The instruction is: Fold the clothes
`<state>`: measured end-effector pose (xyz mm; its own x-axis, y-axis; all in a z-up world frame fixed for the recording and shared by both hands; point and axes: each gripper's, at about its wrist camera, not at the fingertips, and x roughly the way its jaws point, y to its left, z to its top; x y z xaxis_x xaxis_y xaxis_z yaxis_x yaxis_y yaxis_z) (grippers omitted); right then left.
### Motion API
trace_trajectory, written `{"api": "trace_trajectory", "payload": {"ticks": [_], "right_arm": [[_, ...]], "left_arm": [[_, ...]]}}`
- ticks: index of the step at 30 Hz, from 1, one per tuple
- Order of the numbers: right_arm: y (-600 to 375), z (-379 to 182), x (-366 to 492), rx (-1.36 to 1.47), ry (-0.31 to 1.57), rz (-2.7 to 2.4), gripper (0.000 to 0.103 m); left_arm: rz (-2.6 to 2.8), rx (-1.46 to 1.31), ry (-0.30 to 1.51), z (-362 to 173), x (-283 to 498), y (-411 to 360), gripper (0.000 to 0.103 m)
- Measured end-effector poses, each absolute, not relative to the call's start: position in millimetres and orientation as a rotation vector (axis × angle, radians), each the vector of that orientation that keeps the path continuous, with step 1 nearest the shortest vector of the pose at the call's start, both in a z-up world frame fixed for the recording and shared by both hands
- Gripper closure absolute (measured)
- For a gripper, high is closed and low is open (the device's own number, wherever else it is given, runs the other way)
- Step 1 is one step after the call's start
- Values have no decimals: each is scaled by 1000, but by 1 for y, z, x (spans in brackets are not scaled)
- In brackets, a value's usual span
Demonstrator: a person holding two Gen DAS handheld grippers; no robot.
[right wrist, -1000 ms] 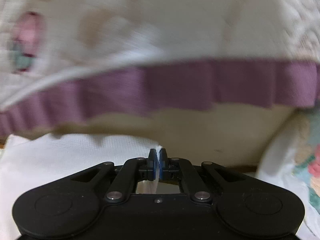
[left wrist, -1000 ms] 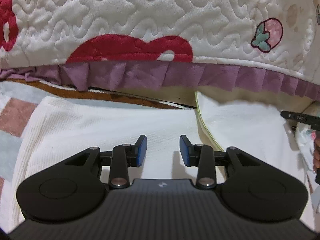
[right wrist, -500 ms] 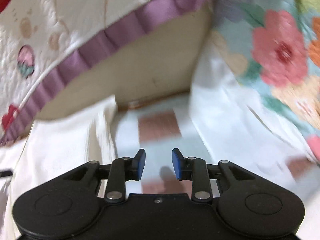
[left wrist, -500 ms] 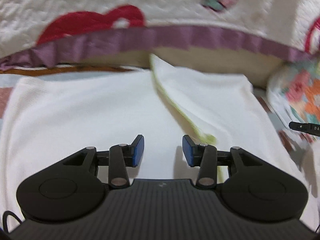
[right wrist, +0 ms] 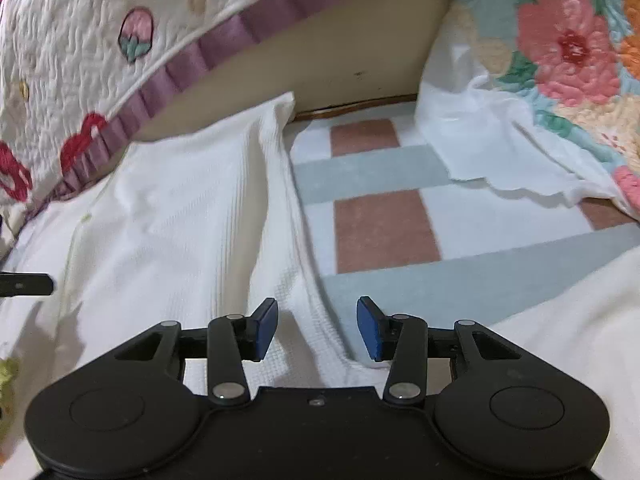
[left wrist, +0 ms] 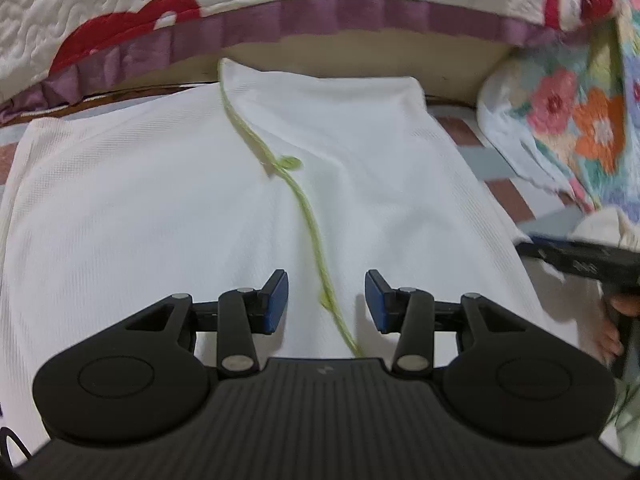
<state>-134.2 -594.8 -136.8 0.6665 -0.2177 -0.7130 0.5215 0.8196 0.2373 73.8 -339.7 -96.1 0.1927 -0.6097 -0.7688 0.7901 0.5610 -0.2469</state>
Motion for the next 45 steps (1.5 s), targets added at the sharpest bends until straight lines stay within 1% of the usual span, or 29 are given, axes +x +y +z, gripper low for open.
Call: {"api": "trace_trajectory", "payload": {"ticks": [1,2,5,7,10,12,13,16,17,19,21,24,26,27,28,29,31,32,35,39,42,45], "right_arm": [[-590,-139,-130,421,732,-405,70],[-586,-141,-125,392,733,-378,99],[-577,-126,-122,299,724,-489,100],[-587,-114,-139,288,680,-631,101],[-603,-128,-156,357,706,-669,101],[-601,-135,-157,358,721,-665,100],[-602,-136,-161,386,704,-693,95],[-605,-129,-193,549,569,-795,91],[-606,-127,-205,603,524,-827,86],[-607,-118,-238,693,466,-862,82],[-606,-110,-270,704,449,-821,81],[-608,-100,-326,722,440,-859,78],[-611,-100,-361,781,413,-866,70],[-614,-102,-378,825,397,-859,70],[-615,-105,-389,854,392,-862,67],[-616,-108,-395,868,399,-864,63],[-620,-113,-404,883,409,-864,60],[-621,-116,-406,884,412,-863,56],[-630,-119,-412,902,395,-860,47],[-651,-130,-422,1006,327,-857,46],[-662,-143,-420,1091,328,-861,46],[-666,-149,-407,1079,334,-852,46]], "left_arm": [[-995,236,952,-95,67,-340,62],[-997,253,948,-94,59,-340,62],[-991,298,940,-94,40,-337,62],[-980,330,942,-97,30,-331,62],[-963,380,952,-103,19,-320,61],[-953,407,965,-104,14,-312,62],[-947,420,970,-103,11,-307,62],[-964,440,954,-89,-1,-292,61],[-975,440,941,-81,-7,-287,61],[-993,439,921,-67,-17,-279,56],[-1012,444,900,-56,-30,-278,54],[-1053,455,871,-47,-49,-292,53],[-1100,447,878,-41,-65,-306,53],[-1135,436,878,-38,-75,-315,53],[-1168,428,879,-36,-85,-323,53],[-1200,420,878,-35,-94,-331,53],[-1241,420,870,-36,-112,-344,53],[-1252,424,869,-38,-120,-349,53],[-1264,434,898,-52,-137,-358,53],[-1273,452,948,-68,-153,-359,53],[-1264,467,979,-77,-159,-354,53],[-1231,446,1011,-88,-157,-348,53]]}}
